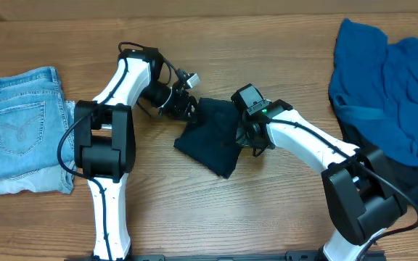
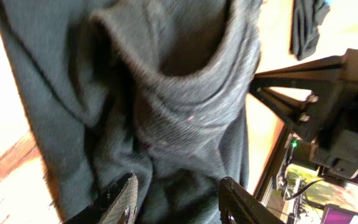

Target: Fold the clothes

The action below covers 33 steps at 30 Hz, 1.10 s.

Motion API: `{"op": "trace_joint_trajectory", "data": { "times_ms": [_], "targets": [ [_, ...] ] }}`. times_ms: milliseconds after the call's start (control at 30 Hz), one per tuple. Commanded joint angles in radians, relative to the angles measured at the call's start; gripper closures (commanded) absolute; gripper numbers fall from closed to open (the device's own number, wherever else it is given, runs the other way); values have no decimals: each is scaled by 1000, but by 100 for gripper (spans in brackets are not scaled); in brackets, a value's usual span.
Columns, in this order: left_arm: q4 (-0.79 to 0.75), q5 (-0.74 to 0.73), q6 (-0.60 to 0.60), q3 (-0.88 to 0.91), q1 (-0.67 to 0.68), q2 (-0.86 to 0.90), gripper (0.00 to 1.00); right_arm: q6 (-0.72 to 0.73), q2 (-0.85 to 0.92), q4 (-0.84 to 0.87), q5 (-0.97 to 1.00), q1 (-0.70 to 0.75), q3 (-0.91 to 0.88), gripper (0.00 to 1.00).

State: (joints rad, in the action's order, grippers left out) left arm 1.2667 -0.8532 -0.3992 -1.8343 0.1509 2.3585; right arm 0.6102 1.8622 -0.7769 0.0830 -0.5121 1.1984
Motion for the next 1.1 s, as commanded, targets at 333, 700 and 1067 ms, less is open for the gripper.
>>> {"op": "trace_joint_trajectory", "data": {
  "times_ms": [333, 700, 1067],
  "targets": [
    [2, -17, -47, 27, 45, 9, 53, 11, -5, 3, 21, 4, 0, 95],
    [11, 14, -50, 27, 48, 9, 79, 11, -5, 3, 21, 4, 0, 95],
    [-51, 313, 108, 27, 47, 9, 96, 12, -5, -11, 23, 4, 0, 95]
  ]
}}
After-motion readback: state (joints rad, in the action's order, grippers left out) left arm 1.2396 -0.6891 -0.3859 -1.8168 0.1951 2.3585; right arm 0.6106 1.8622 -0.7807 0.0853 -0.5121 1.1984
